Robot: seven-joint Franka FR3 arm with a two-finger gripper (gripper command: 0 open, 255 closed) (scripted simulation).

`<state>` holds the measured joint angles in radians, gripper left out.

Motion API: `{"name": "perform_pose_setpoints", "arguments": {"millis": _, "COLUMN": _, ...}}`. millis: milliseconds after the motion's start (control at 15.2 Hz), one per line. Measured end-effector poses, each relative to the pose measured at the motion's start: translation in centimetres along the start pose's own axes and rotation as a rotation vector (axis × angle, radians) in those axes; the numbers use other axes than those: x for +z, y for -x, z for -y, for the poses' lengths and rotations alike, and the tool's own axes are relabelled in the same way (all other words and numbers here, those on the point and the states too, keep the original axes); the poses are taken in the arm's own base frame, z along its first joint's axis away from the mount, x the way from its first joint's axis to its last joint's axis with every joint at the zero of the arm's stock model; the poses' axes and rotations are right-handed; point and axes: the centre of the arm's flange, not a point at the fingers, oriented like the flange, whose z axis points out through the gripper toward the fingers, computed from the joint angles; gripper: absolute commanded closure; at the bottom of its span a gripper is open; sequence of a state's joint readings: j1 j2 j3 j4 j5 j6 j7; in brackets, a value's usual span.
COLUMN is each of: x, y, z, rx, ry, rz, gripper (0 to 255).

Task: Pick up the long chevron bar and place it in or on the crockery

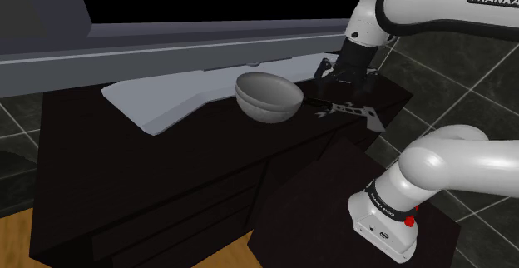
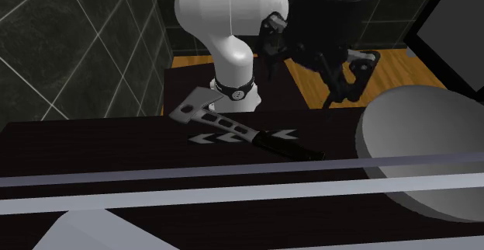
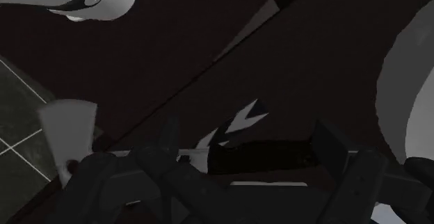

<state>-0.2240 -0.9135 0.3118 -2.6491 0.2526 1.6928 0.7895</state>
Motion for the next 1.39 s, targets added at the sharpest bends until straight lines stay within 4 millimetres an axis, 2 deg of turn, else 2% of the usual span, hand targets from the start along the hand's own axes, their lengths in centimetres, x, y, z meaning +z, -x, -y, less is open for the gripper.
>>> {"name": "perform_pose_setpoints", "arguments": {"millis": 132, "x": 1.9, "y": 0.3, "z": 1.6, "rx": 0.281, "ry": -0.024, "rz": -0.024, "gripper": 0}}
{"name": "perform_pose_setpoints", "arguments": {"millis": 264, "x": 3.3, "y": 0.0, "z": 2.2, "rx": 0.407, "ry": -0.036, "rz": -0.032, "gripper": 0}}
{"name": "perform_pose_setpoints", "arguments": {"millis": 660, "x": 6.5, "y": -0.2, "z": 2.3, "rx": 0.452, "ry": -0.04, "rz": -0.035, "gripper": 0}}
{"name": "perform_pose_setpoints", "arguments": {"millis": 1122, "x": 6.9, "y": -0.2, "z": 2.3, "rx": 0.453, "ry": -0.041, "rz": -0.035, "gripper": 0}}
{"name": "perform_pose_setpoints", "arguments": {"millis": 1188, "x": 6.9, "y": -0.2, "z": 2.3, "rx": 0.453, "ry": -0.041, "rz": -0.035, "gripper": 255}}
{"name": "perform_pose_setpoints", "arguments": {"millis": 1386, "x": 6.9, "y": -0.2, "z": 2.3, "rx": 0.452, "ry": -0.041, "rz": -0.036, "gripper": 255}}
